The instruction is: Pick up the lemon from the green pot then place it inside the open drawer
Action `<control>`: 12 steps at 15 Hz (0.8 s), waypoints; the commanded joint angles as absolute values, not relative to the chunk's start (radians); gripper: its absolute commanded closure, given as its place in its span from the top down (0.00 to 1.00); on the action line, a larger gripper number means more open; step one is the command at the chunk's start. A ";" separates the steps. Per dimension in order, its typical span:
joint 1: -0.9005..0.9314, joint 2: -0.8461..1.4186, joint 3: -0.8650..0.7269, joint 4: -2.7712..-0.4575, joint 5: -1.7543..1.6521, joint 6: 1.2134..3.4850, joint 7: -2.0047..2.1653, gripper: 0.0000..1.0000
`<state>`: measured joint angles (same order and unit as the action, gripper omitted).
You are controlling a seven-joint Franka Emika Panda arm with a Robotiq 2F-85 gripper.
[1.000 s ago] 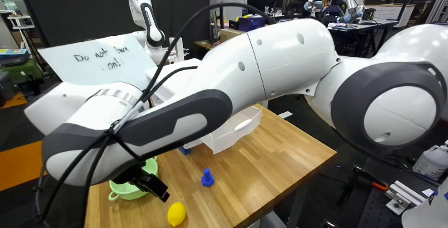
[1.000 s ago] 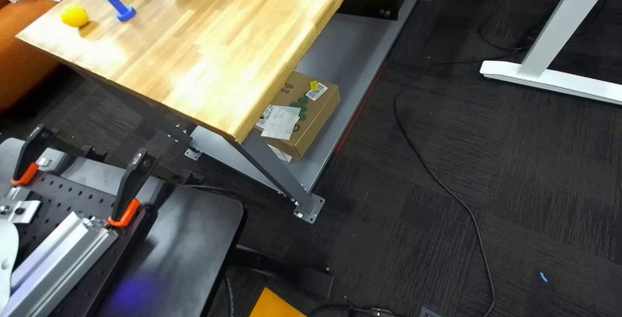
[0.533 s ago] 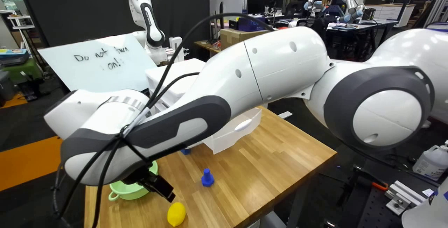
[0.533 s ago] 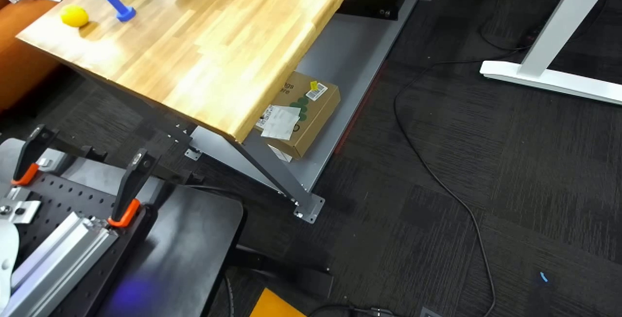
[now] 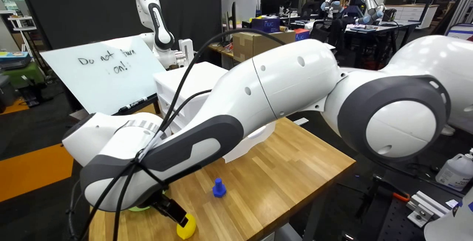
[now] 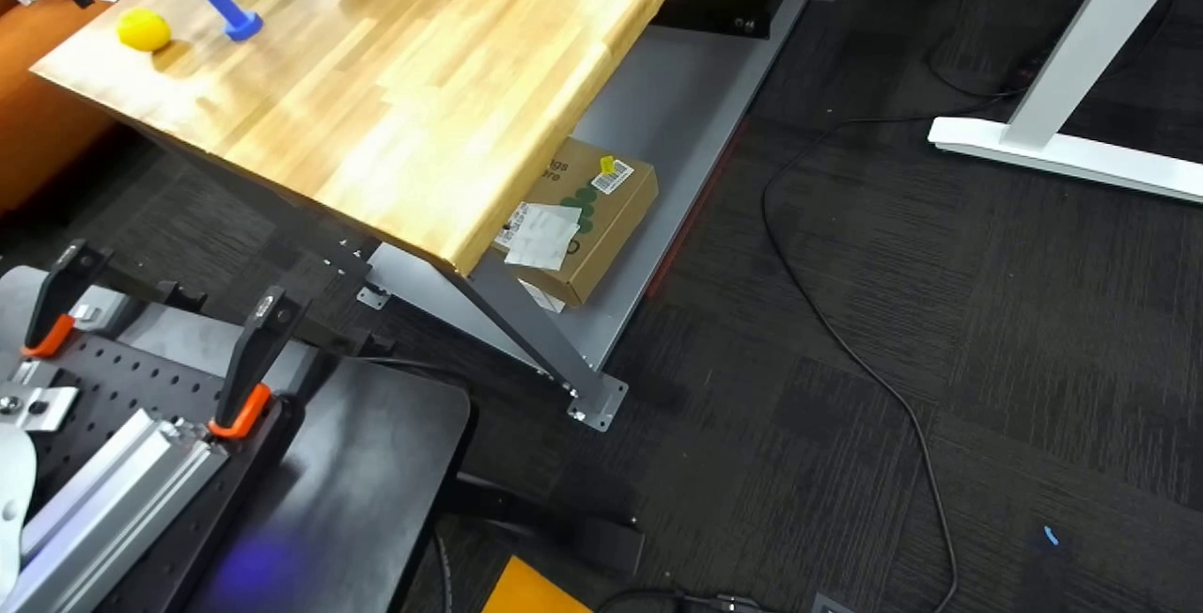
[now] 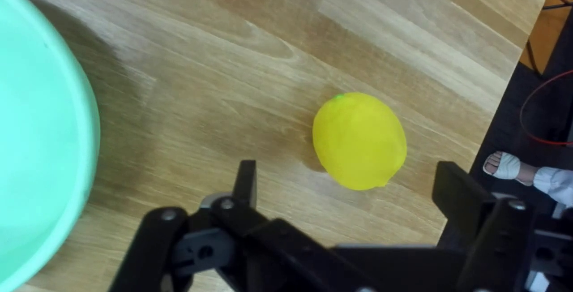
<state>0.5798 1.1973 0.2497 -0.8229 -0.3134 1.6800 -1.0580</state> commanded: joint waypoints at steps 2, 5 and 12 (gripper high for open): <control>0.559 1.155 0.264 -0.928 -0.284 1.774 -1.005 1.00; 0.561 1.131 0.265 -0.971 -0.278 1.789 -0.973 1.00; 0.563 1.041 0.278 -1.076 -0.275 1.773 -0.897 1.00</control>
